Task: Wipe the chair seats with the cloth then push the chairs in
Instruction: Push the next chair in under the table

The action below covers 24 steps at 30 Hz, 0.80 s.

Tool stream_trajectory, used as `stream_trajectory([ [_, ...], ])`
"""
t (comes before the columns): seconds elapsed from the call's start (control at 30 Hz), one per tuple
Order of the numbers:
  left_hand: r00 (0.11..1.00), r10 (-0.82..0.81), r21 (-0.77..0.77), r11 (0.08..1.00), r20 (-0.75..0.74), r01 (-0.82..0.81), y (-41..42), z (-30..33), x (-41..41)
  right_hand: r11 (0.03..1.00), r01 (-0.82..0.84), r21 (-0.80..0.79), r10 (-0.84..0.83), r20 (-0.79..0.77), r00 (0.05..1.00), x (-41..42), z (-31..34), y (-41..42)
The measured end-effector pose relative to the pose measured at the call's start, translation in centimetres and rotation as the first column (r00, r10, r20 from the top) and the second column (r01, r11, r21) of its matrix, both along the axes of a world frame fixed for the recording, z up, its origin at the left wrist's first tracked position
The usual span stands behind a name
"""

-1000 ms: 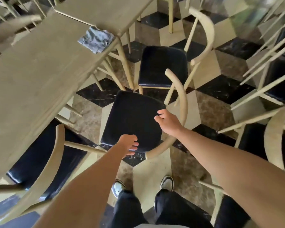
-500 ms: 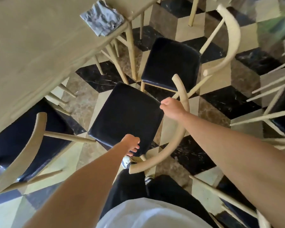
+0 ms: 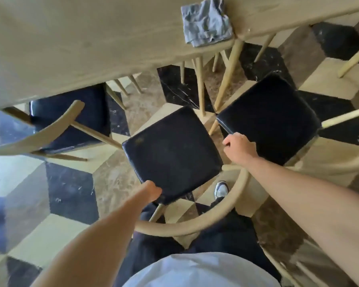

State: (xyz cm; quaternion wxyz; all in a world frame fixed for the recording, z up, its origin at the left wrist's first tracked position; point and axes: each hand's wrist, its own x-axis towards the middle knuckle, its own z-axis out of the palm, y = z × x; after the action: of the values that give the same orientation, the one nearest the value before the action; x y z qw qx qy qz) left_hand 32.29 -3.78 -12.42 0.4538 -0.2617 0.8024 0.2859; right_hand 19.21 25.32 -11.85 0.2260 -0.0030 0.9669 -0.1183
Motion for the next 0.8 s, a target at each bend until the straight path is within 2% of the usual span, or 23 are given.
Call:
stream_trajectory([
  [0.07, 0.985, 0.164, -0.186, 0.967, -0.062, -0.173, -0.5, 0.3, 1.8, 0.993, -0.101, -0.052, 0.099, -0.037, 0.994, -0.8, -0.1, 1.1],
  [0.13, 0.987, 0.157, -0.395, 0.905, -0.039, -0.16, -0.5, 0.6, 4.5, 0.979, -0.204, 0.012, 0.204, -0.083, 0.976, -1.5, 0.1, 3.2],
  [0.2, 0.976, 0.21, -0.52, 0.827, -0.063, -0.212, -0.2, 0.9, 7.0, 0.981, -0.171, 0.096, 0.176, -0.041, 0.984, -1.8, 0.3, 4.7],
  [0.27, 0.944, 0.307, -0.555, 0.768, -0.119, -0.32, 1.1, 1.5, 8.2, 0.996, 0.07, 0.062, -0.075, 0.075, 0.994, -1.7, 0.5, 5.6],
  [0.3, 0.911, 0.378, -0.549, 0.731, -0.168, -0.405, 1.6, 1.5, 8.7, 0.968, 0.251, 0.021, -0.251, 0.138, 0.958, -1.4, 0.5, 5.5],
  [0.33, 0.871, 0.44, -0.533, 0.693, -0.22, -0.485, 2.3, 1.6, 8.8, 0.9, 0.436, -0.001, -0.427, 0.207, 0.88, -0.9, 0.4, 5.8],
  [0.4, 0.73, 0.604, -0.47, 0.569, -0.319, -0.675, 3.1, 1.9, 8.7, 0.774, 0.632, -0.027, -0.594, 0.313, 0.741, 0.1, 0.2, 5.4],
  [0.43, 0.642, 0.69, -0.436, 0.49, -0.335, -0.754, 3.2, 1.9, 9.0, 0.743, 0.668, -0.042, -0.613, 0.358, 0.704, 0.6, 0.0, 5.0],
  [0.57, 0.446, 0.843, -0.328, 0.347, -0.303, -0.879, 2.9, 0.7, 9.7, 0.562, 0.824, -0.07, -0.71, 0.469, 0.525, 1.2, -1.0, 5.1],
  [0.6, 0.371, 0.878, -0.279, 0.291, -0.303, -0.915, 3.1, 0.3, 10.1, 0.541, 0.839, -0.06, -0.716, 0.49, 0.497, 0.9, -1.1, 5.1],
  [0.73, -0.091, 0.977, -0.094, -0.11, -0.191, -0.989, 3.8, -1.1, 11.3, 0.424, 0.904, -0.054, -0.696, 0.619, 0.364, 1.7, -1.3, 5.5],
  [0.8, -0.212, 0.974, -0.036, -0.216, -0.082, -0.976, 3.7, -1.7, 11.6, 0.372, 0.925, -0.083, -0.661, 0.676, 0.326, 2.6, -1.6, 5.4],
])
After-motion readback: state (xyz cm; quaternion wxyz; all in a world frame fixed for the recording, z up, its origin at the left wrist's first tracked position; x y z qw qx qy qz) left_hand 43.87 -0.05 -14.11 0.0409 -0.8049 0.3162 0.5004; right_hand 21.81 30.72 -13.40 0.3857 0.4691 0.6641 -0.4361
